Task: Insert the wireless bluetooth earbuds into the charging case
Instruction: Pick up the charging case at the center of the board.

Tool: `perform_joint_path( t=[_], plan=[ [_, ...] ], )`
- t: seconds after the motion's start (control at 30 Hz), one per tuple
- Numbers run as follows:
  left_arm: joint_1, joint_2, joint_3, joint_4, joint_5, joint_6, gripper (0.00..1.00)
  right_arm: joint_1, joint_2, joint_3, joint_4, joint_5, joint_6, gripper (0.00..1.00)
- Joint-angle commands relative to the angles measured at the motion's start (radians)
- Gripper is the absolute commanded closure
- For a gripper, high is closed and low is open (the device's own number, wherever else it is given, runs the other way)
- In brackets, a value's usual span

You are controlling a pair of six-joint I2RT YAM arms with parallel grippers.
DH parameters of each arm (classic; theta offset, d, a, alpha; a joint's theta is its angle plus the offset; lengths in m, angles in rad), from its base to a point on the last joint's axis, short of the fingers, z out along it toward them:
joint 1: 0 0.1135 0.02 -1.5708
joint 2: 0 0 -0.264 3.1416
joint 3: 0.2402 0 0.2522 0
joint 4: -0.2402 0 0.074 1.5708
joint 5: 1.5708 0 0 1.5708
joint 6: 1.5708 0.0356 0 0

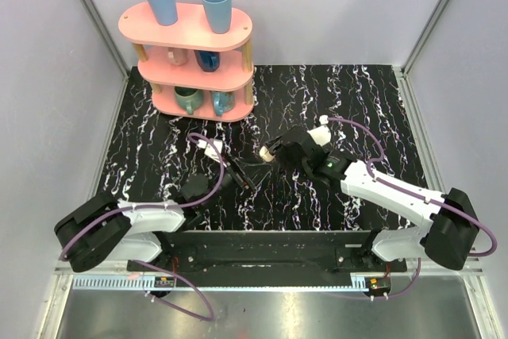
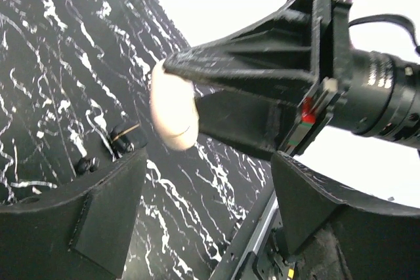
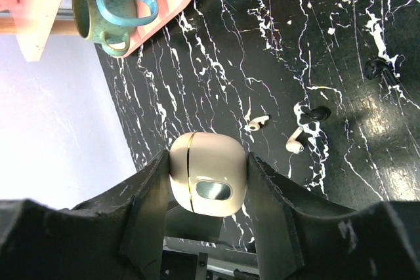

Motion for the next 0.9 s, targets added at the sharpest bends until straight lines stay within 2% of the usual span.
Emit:
perform_joint_path(
  t=[0.0,0.17,0.5,0.77,0.87],
  plan=[
    [-0.004,-0.003,0.070,0.074,-0.044,0.060,0.21,-0.003,-0.019,0.008,0.034,0.001,0.018,0.66],
    [-0.004,0.023,0.073,0.100,-0.063,0.044,0.32,-0.004,-0.013,0.016,0.039,0.006,0.023,0.66],
    [-0.004,0.141,0.067,0.218,-0.067,-0.006,0.33,-0.003,0.006,0.027,0.057,-0.014,0.033,0.66],
    [-0.004,0.147,0.079,0.226,-0.107,0.024,0.44,-0.003,-0.004,0.015,0.060,-0.018,0.038,0.66],
    [-0.004,0.161,0.085,0.226,-0.123,0.017,0.44,-0.003,-0.013,0.007,0.062,-0.013,0.041,0.65]
  ],
)
